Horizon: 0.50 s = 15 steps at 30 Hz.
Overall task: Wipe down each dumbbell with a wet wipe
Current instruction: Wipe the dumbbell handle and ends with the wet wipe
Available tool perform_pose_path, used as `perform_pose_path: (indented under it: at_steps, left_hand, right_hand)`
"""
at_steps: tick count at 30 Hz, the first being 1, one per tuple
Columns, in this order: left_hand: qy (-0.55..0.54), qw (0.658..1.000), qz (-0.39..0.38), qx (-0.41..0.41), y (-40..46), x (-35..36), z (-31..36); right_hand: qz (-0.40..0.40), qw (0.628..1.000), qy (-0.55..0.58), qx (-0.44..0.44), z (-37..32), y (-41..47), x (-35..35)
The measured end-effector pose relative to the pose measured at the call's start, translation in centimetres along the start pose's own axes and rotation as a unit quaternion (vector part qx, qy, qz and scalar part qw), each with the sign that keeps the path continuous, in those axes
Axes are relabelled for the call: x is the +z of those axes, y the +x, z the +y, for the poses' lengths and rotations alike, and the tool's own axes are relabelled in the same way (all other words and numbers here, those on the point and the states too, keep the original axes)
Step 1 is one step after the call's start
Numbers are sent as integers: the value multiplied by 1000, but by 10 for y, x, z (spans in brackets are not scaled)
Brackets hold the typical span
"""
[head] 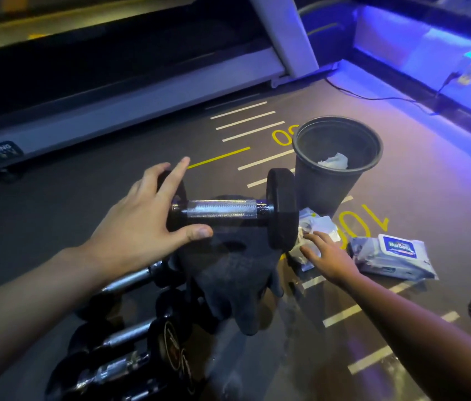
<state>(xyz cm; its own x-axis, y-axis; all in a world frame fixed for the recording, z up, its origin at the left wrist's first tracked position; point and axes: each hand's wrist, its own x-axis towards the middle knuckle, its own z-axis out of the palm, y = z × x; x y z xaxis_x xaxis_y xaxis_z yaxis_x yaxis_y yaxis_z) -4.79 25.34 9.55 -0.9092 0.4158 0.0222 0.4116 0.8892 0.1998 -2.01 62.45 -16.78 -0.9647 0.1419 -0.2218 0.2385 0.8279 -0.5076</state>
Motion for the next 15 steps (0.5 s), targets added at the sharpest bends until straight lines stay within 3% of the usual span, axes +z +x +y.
perform_pose_path:
  at_steps: [7, 15]
  left_hand:
    - [-3, 1000, -5, 5, 0, -1, 0]
    - [2, 1000, -6, 15, 4, -1, -3]
  right_hand:
    - [21, 998, 43, -30, -12, -6, -11]
    - [87, 991, 69, -79, -60, -43, -88]
